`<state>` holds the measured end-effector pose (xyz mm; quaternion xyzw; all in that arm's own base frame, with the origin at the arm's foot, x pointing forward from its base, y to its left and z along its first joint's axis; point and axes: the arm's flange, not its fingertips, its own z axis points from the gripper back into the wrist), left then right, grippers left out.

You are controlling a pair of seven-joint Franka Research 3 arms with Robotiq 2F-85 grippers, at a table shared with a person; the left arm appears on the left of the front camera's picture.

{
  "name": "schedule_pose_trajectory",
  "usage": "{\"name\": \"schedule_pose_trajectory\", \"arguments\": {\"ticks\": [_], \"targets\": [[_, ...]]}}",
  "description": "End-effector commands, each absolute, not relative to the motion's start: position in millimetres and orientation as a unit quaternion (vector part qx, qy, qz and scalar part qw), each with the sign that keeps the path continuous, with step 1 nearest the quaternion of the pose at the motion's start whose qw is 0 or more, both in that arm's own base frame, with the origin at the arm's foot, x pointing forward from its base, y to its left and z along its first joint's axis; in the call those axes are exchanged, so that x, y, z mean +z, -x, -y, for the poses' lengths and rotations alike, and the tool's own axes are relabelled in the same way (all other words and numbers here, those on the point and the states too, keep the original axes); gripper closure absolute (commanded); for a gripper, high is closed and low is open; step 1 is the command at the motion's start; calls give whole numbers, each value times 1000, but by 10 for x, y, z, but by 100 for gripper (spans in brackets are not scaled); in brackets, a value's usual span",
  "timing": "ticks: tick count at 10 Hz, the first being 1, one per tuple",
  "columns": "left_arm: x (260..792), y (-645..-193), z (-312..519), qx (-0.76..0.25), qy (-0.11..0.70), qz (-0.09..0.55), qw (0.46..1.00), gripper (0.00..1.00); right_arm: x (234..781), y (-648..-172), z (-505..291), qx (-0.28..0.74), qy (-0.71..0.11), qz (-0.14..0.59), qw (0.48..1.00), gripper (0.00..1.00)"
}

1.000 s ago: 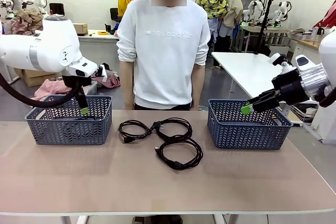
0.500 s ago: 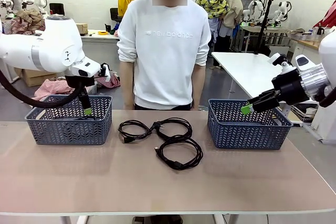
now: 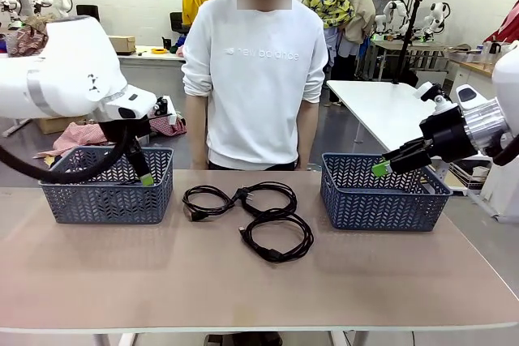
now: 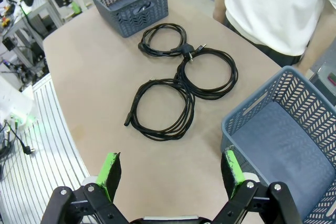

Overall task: Organize the cables according to human instructions.
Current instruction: Pick up a bundle of cables and place it in the basket indicated by the human.

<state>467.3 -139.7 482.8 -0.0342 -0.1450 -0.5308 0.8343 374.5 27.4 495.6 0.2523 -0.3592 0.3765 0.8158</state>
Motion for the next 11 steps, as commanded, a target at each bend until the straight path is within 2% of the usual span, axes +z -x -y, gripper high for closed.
{"name": "schedule_pose_trajectory", "arguments": {"ticks": [1,6,11], "targets": [[4731,-4319,1335,-553,69,160,814,0,4956,-3782,-278,383,-259,372,805,0],[4564,-3757,1494,-598,110,176,774,0,4956,-3782,-278,383,-259,372,805,0],[4562,-3694,1581,-597,103,159,779,0,4956,-3782,-278,383,-259,372,805,0]]}}
